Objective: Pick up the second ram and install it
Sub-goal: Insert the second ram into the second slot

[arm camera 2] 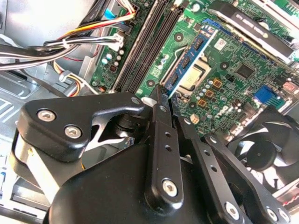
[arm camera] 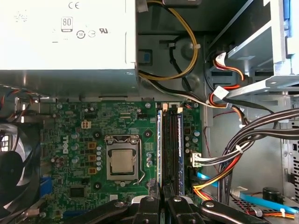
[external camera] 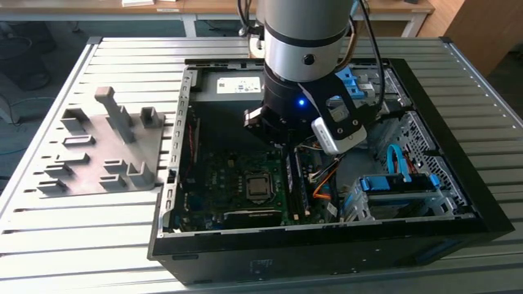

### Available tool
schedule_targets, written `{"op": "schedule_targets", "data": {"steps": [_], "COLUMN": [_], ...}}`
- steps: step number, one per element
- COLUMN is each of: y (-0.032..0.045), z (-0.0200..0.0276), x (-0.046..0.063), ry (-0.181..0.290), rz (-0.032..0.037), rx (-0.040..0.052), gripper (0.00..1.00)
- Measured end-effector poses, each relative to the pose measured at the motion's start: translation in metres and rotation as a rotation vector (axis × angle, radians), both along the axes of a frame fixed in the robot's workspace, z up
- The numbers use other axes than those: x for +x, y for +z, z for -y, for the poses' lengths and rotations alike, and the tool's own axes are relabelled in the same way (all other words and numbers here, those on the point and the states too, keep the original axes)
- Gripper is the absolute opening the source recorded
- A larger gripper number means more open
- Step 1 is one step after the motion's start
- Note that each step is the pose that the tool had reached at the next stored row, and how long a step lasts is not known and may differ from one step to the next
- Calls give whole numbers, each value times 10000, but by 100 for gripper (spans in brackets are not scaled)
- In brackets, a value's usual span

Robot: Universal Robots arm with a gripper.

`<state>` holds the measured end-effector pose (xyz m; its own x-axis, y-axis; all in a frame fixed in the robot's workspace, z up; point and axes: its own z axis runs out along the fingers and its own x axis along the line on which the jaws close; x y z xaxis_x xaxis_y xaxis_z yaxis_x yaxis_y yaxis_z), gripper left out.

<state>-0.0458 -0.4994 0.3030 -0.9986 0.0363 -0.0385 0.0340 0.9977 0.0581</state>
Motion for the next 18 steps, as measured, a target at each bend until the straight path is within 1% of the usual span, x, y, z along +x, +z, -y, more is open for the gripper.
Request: {"op": "schedule_targets", "data": {"steps": [18], "y": [-100], "z": [0], "x": [0], "ry": [0], "rz": [0], "rx": [-1], "gripper": [14]}}
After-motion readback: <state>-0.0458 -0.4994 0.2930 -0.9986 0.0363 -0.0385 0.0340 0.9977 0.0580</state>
